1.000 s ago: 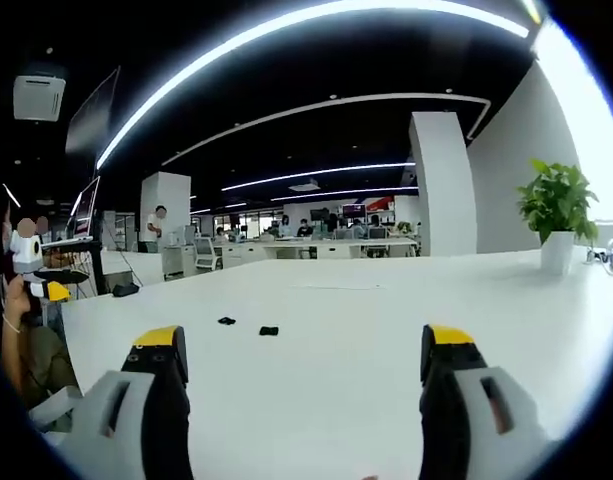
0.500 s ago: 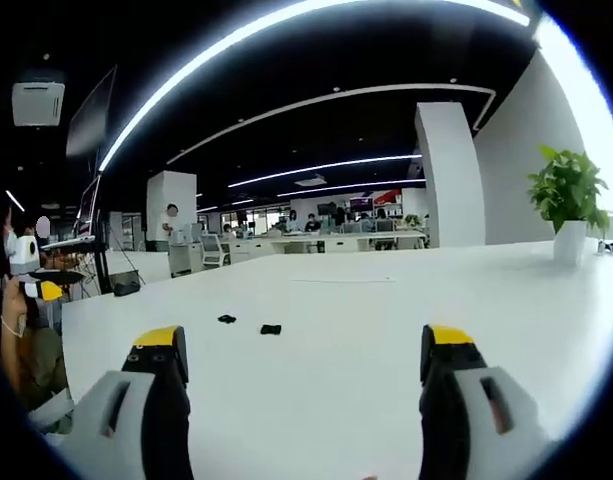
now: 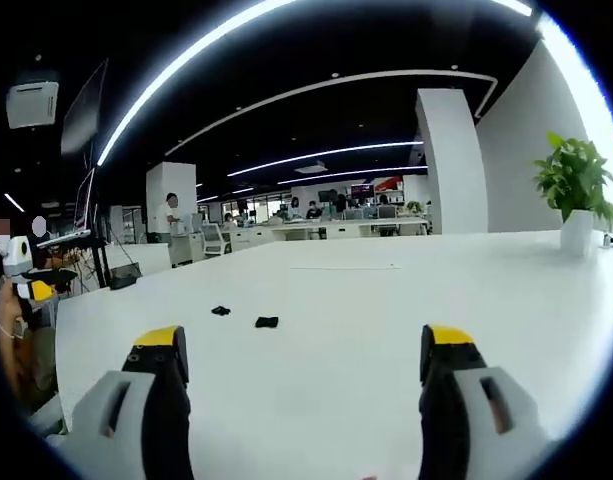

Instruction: Snap the two parts of the plastic buckle together until the buckle closes and remains connected.

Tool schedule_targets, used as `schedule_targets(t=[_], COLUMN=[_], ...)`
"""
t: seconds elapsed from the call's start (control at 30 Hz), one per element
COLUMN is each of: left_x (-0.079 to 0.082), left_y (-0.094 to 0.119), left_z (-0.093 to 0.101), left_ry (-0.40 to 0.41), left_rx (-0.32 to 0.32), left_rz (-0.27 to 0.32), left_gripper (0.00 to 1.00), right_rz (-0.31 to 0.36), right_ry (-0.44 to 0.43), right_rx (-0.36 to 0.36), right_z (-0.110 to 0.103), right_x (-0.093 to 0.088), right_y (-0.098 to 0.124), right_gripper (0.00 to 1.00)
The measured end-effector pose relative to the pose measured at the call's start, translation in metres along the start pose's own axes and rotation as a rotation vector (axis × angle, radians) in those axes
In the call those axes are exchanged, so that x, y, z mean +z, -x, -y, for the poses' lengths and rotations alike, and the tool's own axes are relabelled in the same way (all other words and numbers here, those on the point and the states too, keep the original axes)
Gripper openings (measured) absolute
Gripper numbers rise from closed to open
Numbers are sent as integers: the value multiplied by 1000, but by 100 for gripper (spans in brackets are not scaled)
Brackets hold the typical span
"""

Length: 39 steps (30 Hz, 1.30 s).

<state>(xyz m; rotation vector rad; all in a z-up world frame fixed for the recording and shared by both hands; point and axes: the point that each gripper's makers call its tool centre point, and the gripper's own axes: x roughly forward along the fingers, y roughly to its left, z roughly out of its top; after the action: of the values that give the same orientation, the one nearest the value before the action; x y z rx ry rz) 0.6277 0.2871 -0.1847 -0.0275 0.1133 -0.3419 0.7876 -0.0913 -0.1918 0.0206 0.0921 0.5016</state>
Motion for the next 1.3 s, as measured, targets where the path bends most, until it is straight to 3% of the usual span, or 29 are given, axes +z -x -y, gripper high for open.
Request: schedule_targets(t=[1.3], left_x=[0], left_y=[-1], left_z=[0], left_ry=[-13], left_rx=[-8], left_rz=[-7], left_gripper=[80], right_rz=[-181], right_ry=[25], right_rx=[52], right_z=[-18], right_x=[-29], right_y=[-69], right_gripper=[95])
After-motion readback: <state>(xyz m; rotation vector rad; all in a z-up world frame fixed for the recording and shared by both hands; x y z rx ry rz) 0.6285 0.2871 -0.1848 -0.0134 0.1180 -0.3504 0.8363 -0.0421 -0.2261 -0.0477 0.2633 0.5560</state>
